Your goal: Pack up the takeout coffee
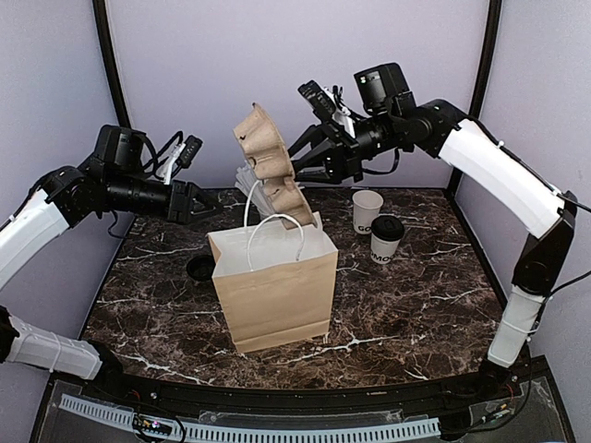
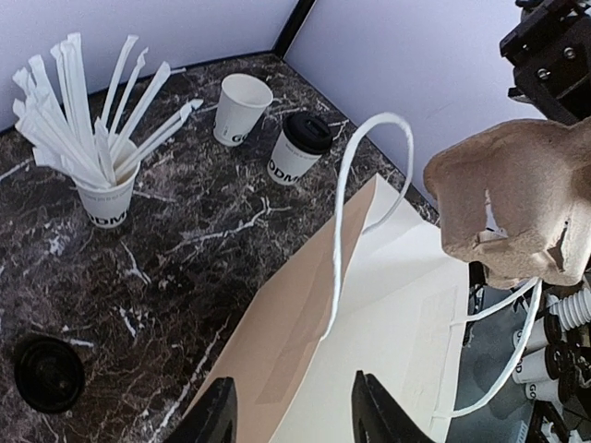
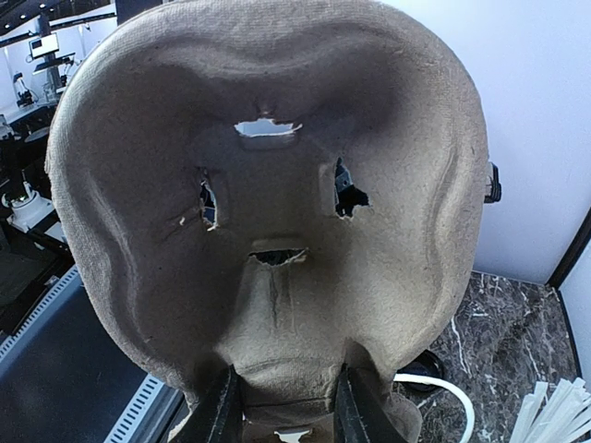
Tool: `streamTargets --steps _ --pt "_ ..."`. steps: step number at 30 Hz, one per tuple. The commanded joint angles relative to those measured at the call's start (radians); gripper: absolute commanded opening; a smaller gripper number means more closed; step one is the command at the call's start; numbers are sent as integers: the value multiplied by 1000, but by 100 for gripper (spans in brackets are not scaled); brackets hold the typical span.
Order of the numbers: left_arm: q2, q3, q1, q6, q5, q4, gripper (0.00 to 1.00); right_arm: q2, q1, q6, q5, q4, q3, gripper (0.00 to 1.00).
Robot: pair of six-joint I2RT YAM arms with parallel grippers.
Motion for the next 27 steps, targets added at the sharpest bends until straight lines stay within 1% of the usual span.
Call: streamTargets --steps 1,2,4,7,10,13,17,24,27 --pt "-2 -30 -5 -45 29 -117 47 14 17 14 -30 39 -21 31" --pt "-11 -38 -5 -43 37 -121 52 16 20 13 -30 40 -26 31" --pt "-31 -67 -5 -48 42 -121 54 18 24 10 -26 43 -38 31" --pt "-39 -96 -5 -77 62 -116 56 25 28 3 -17 45 -56 31" --pt "-12 -88 -6 -137 95 -131 56 28 30 1 -7 54 -75 31" --pt "18 -45 -14 -165 69 -207 56 29 36 1 6 61 -86 31" --pt "45 14 -20 -195 -25 -311 56 24 49 3 20 56 -89 31" --pt "41 133 -25 -263 -72 -436 56 1 56 74 33 55 -22 31" --pt "41 160 -29 -301 -86 -488 56 -6 55 114 44 72 8 31"
